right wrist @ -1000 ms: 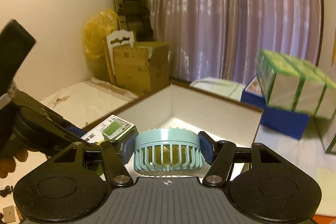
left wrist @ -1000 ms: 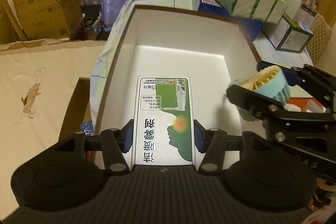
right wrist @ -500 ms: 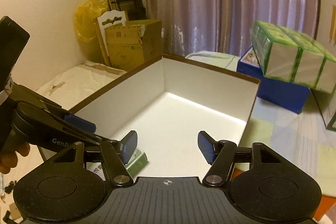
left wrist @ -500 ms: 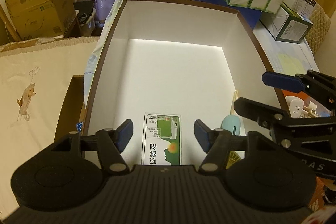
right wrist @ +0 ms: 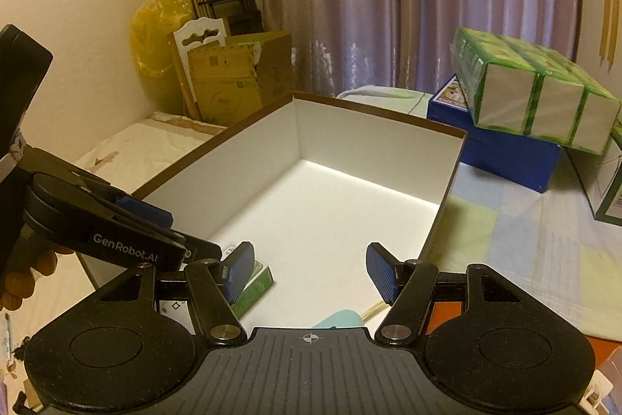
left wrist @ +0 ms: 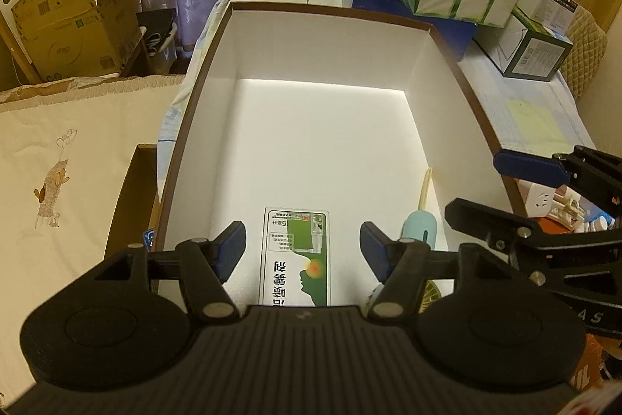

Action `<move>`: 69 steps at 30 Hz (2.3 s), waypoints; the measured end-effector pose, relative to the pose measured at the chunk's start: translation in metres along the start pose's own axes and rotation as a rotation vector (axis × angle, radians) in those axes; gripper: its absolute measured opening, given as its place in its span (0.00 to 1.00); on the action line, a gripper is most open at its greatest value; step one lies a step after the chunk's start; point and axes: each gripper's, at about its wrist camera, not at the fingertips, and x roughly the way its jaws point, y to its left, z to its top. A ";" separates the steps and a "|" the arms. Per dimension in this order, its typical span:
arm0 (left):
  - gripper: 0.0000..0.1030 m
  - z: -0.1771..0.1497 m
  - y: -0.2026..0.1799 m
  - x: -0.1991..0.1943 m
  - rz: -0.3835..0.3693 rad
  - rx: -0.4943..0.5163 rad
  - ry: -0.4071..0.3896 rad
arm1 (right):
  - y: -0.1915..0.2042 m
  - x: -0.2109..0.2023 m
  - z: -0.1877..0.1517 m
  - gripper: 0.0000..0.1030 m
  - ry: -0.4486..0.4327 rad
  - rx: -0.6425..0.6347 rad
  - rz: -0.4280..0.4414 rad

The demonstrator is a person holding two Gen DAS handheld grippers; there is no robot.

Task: Organize rigid objects
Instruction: 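Release the medicine box and fan into the brown box with both grippers, then grasp the white pill bottle with the right gripper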

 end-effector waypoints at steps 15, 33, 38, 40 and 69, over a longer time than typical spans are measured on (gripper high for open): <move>0.59 -0.011 -0.034 -0.045 -0.044 0.023 -0.085 | -0.003 -0.059 -0.012 0.59 -0.058 0.062 -0.012; 0.59 -0.035 -0.166 -0.069 -0.262 0.179 -0.117 | -0.081 -0.182 -0.078 0.59 -0.014 0.312 -0.150; 0.59 -0.041 -0.203 -0.063 -0.301 0.223 -0.098 | -0.112 -0.204 -0.105 0.59 0.071 0.373 -0.199; 0.59 -0.042 -0.216 -0.058 -0.308 0.235 -0.081 | -0.123 -0.212 -0.115 0.59 0.087 0.395 -0.215; 0.59 -0.049 -0.285 0.014 -0.236 0.277 -0.015 | -0.205 -0.217 -0.152 0.59 0.142 0.424 -0.332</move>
